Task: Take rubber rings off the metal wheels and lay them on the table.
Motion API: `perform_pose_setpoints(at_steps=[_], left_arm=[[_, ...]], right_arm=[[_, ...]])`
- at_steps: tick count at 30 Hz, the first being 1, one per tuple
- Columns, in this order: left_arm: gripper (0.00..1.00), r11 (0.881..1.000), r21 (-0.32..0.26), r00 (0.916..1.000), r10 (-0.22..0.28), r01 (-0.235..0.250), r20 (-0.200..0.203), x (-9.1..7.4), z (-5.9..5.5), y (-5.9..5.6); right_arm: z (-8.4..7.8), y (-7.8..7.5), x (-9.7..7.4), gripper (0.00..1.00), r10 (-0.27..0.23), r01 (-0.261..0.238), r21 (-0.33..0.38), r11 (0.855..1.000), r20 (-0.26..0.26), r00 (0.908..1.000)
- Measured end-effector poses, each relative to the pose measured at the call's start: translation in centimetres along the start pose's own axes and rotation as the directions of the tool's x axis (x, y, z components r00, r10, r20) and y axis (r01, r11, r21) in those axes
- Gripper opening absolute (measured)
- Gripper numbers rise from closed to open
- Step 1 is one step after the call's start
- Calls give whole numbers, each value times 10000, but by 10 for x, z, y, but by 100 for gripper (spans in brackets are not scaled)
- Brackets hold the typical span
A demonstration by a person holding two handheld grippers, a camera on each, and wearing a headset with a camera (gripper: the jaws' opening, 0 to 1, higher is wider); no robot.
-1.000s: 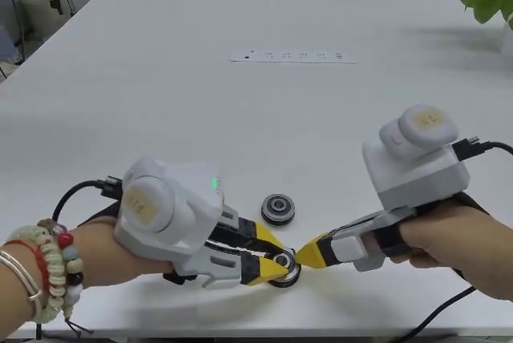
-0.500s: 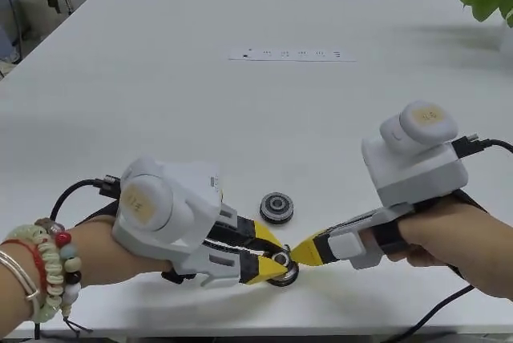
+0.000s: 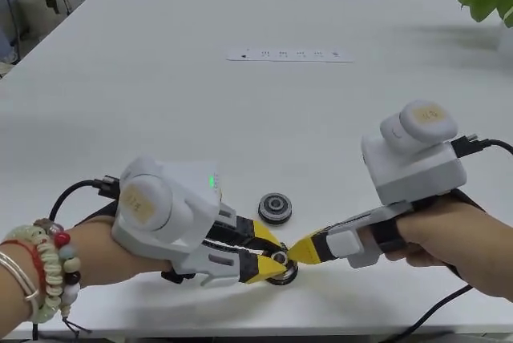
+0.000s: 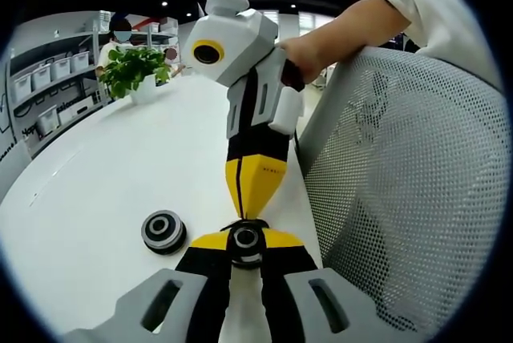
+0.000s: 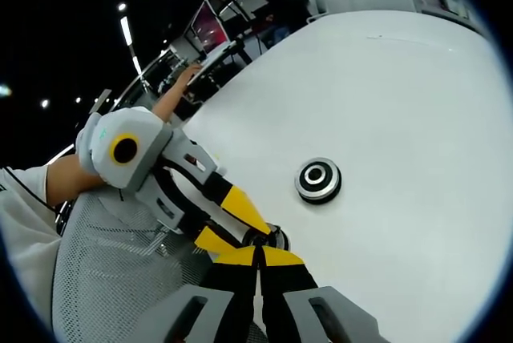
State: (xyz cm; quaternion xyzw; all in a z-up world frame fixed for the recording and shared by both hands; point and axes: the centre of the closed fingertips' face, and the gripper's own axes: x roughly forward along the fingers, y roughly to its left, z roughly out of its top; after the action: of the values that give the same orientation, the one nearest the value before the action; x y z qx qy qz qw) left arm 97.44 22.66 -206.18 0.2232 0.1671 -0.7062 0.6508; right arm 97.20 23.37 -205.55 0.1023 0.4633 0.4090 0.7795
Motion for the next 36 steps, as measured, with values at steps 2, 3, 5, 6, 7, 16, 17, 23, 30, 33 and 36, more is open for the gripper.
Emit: perform_pose_setpoints(at_steps=[2, 3, 5, 6, 7, 16, 17, 23, 30, 33, 36], left_arm=[[8, 10000, 3, 10000, 26, -26, -3, 0, 0, 0], [8, 10000, -3, 10000, 45, -45, -8, 0, 0, 1], [8, 10000, 5, 10000, 60, -60, -22, 1, 0, 1], [8, 10000, 6, 10000, 95, -95, -19, 1, 1, 2], [8, 9999, -12, 9999, 121, -121, -13, 1, 1, 2], [8, 9987, -457, 9997, 241, -240, 20, 2, 1, 5], [8, 9983, -534, 9998, 216, -215, 13, 2, 2, 5], [16, 9980, -625, 10000, 29, -32, -49, -1, 5, 3], [30, 9982, -589, 9999, 93, -100, -124, -13, 14, 9], [46, 9993, -123, 9988, 355, -360, -338, -16, 14, 13], [51, 9983, -411, 9992, 405, -405, 5, -24, 27, 16]], right_arm=[[0, 0, 0, 0, 28, -29, 25, 10000, 23, 10000], [1, 1, 0, 0, 85, -86, 69, 9999, 81, 9999], [6, 2, -2, 0, 138, -143, 144, 9998, 354, 9993], [7, 1, -3, 0, 135, -142, 206, 9997, 358, 9993], [8, 2, -2, 0, 142, -153, 262, 9995, 422, 9990], [3, -10, -3, 0, -360, 347, 391, 9986, 316, 9989], [2, -10, -3, 0, -361, 349, 393, 9986, 302, 9989], [1, -13, -1, 0, -452, 446, 291, 9986, 178, 9988], [1, -14, -2, 0, -449, 443, 312, 9985, 201, 9988], [3, -14, -3, 0, -390, 378, 420, 9984, 282, 9988], [5, -13, -5, 0, -419, 403, 397, 9984, 393, 9983]])
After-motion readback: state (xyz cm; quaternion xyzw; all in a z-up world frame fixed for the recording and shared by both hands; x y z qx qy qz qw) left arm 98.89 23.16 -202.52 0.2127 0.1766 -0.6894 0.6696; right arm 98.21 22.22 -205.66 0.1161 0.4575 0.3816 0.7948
